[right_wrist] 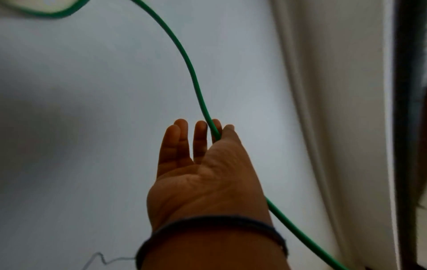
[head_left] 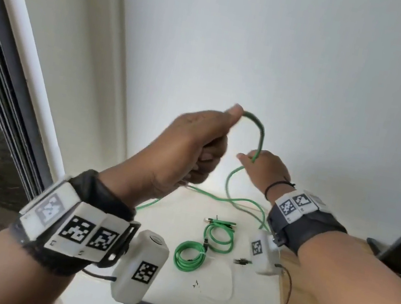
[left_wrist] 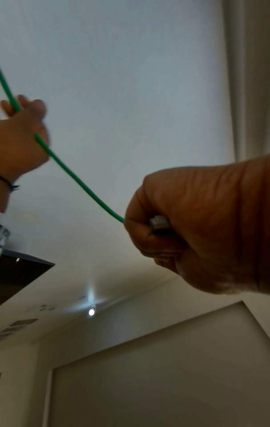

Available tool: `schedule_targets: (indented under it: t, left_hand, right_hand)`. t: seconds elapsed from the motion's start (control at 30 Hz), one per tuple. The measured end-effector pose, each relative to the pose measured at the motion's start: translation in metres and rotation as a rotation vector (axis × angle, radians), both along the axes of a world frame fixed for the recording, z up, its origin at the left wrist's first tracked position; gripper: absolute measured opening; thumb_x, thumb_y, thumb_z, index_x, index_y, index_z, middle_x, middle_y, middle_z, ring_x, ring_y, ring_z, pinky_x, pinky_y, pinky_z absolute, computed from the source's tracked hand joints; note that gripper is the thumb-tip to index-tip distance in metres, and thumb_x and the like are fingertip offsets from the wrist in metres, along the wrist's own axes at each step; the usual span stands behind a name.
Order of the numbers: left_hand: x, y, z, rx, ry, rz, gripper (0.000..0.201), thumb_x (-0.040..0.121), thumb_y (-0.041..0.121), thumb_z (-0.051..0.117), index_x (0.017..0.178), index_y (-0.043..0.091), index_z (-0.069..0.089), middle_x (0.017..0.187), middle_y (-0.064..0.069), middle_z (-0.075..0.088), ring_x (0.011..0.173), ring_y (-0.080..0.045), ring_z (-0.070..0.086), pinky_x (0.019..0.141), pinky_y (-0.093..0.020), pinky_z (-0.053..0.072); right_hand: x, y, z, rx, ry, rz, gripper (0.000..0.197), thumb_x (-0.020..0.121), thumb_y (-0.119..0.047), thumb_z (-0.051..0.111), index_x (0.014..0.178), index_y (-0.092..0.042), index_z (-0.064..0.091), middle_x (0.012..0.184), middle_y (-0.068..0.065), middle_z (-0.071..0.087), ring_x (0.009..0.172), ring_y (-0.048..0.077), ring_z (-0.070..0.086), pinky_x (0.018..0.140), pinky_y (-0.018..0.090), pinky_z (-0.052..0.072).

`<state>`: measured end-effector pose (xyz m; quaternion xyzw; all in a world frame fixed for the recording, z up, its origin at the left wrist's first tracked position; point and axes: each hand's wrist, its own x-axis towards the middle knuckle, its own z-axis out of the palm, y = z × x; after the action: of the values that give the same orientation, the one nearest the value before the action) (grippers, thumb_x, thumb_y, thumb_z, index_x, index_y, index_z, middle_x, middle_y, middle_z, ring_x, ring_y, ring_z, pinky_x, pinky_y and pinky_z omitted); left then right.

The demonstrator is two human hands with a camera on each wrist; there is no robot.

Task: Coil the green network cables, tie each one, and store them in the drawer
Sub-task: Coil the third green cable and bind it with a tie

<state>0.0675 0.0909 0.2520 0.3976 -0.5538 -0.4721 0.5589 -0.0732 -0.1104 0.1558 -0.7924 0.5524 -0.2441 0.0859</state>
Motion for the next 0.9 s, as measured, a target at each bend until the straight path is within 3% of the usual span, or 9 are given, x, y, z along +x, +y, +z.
schedule_targets:
  t: [0.1, 0.2, 0.37, 0.43, 0.53, 0.67, 0.73, 0.83, 0.9]
  left_hand:
    - [0.009, 0.013, 0.019, -0.058, 0.201, -0.005, 0.042, 0.089, 0.043, 0.048, 0.060, 0.023, 0.025, 0.044, 0.007, 0.022, 0.035, -0.006, 0.012, 0.037, -0.008, 0.011]
    - [0.024, 0.016, 0.030, -0.064, 0.466, -0.007, 0.035, 0.091, 0.041, 0.043, 0.060, 0.024, 0.037, 0.043, 0.009, 0.024, 0.032, -0.004, 0.013, 0.032, -0.011, 0.006]
    - [0.052, 0.013, 0.029, -0.136, 1.031, -0.019, 0.021, 0.092, 0.024, 0.045, 0.082, 0.015, 0.062, 0.047, 0.009, 0.033, 0.032, -0.004, 0.023, 0.029, -0.012, 0.014]
    - [0.064, 0.016, 0.028, -0.246, 1.288, -0.017, 0.019, 0.091, 0.015, 0.046, 0.095, 0.006, 0.062, 0.047, 0.008, 0.038, 0.032, -0.004, 0.027, 0.029, -0.013, 0.020]
    - [0.082, 0.021, 0.027, -0.384, 1.522, 0.096, 0.026, 0.096, 0.007, 0.039, 0.111, -0.008, 0.053, 0.049, 0.004, 0.043, 0.031, -0.007, 0.029, 0.029, -0.015, 0.025]
    - [0.090, 0.020, 0.018, -0.397, 1.358, 0.430, 0.027, 0.101, 0.016, 0.036, 0.088, 0.004, 0.056, 0.051, 0.005, 0.055, 0.036, -0.005, 0.043, 0.038, -0.013, 0.031]
    - [0.084, 0.018, 0.009, -0.399, 1.220, 0.578, 0.034, 0.103, 0.020, 0.034, 0.085, 0.007, 0.060, 0.062, 0.003, 0.069, 0.056, -0.006, 0.062, 0.053, -0.014, 0.043]
    - [0.071, 0.012, -0.012, -0.401, 0.809, 0.755, 0.026, 0.103, 0.018, 0.033, 0.095, 0.016, 0.058, 0.086, 0.007, 0.074, 0.085, -0.004, 0.068, 0.084, -0.021, 0.049]
    - [0.064, 0.010, -0.030, -0.447, 0.468, 0.815, 0.024, 0.102, 0.017, 0.038, 0.104, 0.024, 0.062, 0.108, 0.005, 0.069, 0.106, -0.014, 0.065, 0.095, -0.032, 0.047]
  right_hand:
    - [-0.047, -0.019, 0.005, 0.058, -0.074, -0.107, 0.041, 0.089, -0.054, 0.047, 0.086, -0.019, 0.067, 0.090, 0.006, 0.067, 0.082, 0.029, 0.060, 0.075, 0.035, 0.048]
    - [-0.081, -0.024, 0.017, 0.003, -0.156, -0.175, 0.043, 0.087, -0.062, 0.044, 0.071, -0.029, 0.068, 0.094, 0.012, 0.064, 0.084, 0.034, 0.060, 0.080, 0.040, 0.050]
    - [-0.089, 0.015, 0.043, 0.075, -0.377, 0.091, 0.022, 0.100, -0.023, 0.040, 0.090, -0.019, 0.060, 0.069, -0.003, 0.055, 0.066, 0.021, 0.051, 0.056, 0.025, 0.040]
    - [-0.087, 0.046, 0.047, -0.030, -0.320, 0.199, 0.013, 0.099, -0.026, 0.045, 0.104, -0.023, 0.056, 0.067, -0.004, 0.052, 0.061, 0.020, 0.049, 0.056, 0.029, 0.040]
    - [-0.087, 0.098, 0.043, -0.323, -0.078, 0.304, 0.024, 0.092, -0.044, 0.049, 0.115, -0.037, 0.046, 0.063, -0.010, 0.052, 0.053, 0.013, 0.049, 0.051, 0.028, 0.041]
    - [-0.089, 0.149, 0.038, -0.477, 0.088, 0.450, 0.022, 0.090, -0.051, 0.040, 0.103, -0.039, 0.053, 0.067, -0.013, 0.055, 0.051, 0.012, 0.056, 0.040, 0.021, 0.039]
    - [-0.089, 0.165, 0.035, -0.522, 0.106, 0.517, 0.018, 0.089, -0.045, 0.044, 0.100, -0.038, 0.056, 0.062, -0.012, 0.052, 0.048, 0.009, 0.051, 0.039, 0.017, 0.033]
    - [-0.090, 0.184, 0.044, -0.617, 0.097, 0.551, 0.014, 0.088, -0.038, 0.048, 0.094, -0.038, 0.061, 0.059, -0.009, 0.048, 0.046, 0.011, 0.045, 0.039, 0.016, 0.027]
    - [-0.093, 0.192, 0.053, -0.662, 0.077, 0.545, 0.016, 0.089, -0.036, 0.049, 0.090, -0.035, 0.065, 0.058, -0.007, 0.047, 0.045, 0.013, 0.044, 0.039, 0.017, 0.028]
